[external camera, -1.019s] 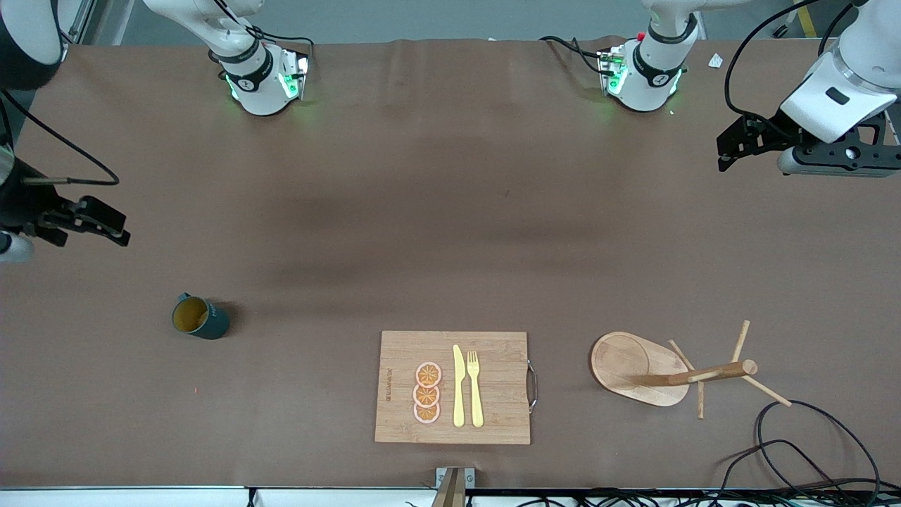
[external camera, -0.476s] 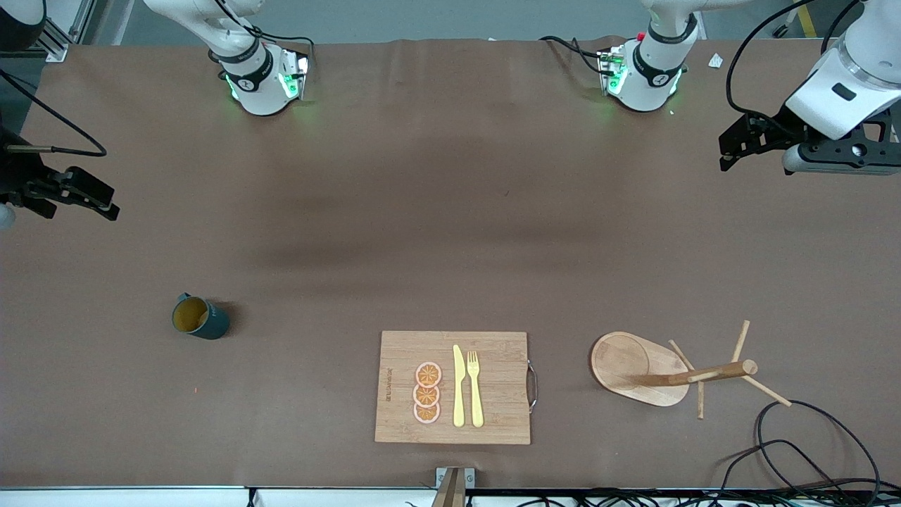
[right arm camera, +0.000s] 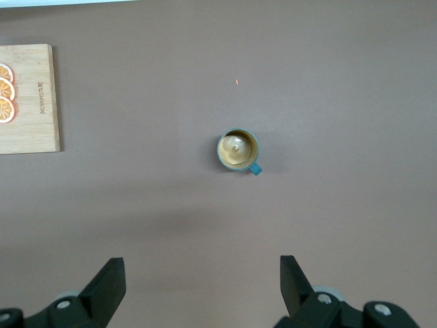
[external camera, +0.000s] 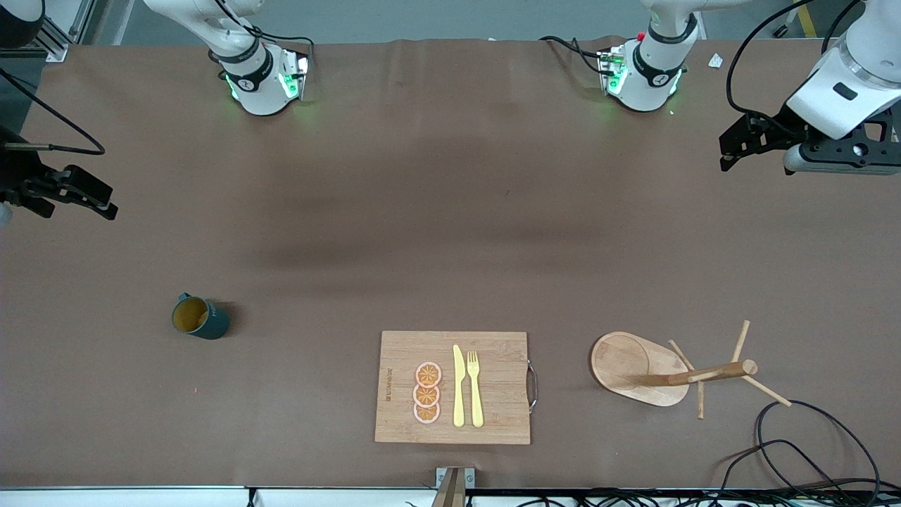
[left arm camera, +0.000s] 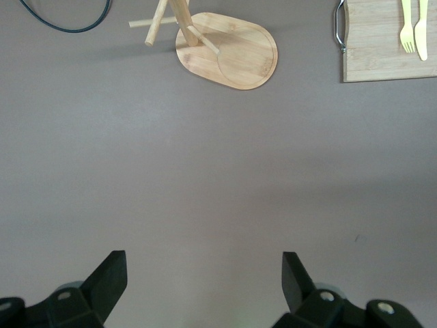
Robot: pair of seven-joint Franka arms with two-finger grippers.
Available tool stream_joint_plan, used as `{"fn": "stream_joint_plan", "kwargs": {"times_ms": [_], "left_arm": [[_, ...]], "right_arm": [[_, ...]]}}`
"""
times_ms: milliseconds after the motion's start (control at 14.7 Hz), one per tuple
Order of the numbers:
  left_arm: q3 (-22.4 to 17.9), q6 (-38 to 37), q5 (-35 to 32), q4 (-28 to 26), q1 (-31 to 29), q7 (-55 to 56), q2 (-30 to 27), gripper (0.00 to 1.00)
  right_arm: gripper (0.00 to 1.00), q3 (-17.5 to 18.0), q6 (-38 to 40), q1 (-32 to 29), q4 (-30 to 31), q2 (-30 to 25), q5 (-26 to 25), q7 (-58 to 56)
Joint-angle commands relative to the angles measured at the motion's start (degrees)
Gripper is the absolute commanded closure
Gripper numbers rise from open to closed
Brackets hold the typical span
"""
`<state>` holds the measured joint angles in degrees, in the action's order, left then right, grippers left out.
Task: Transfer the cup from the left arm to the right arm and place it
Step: 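Raise the right gripper up away from the mug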
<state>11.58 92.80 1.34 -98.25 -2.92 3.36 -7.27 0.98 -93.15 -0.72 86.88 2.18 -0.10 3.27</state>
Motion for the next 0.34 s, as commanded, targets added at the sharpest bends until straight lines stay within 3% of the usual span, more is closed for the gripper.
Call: {"fn": "stream_joint_plan", "kwargs": {"times_ms": [0, 272], "left_arm": [[-0.06, -0.51, 1.30, 1.31, -0.33, 0.07, 0.59, 0.00], [0.02, -0.60, 1.30, 1.22, -0.24, 1.56, 0.59, 0.00]], "right_arm": [[0.00, 0.43, -0.46, -0.68, 1.36, -1.65, 0.10, 0.78], [0.00, 0.43, -0.55, -0.77, 0.93, -1.56, 0.10, 0.78]]}}
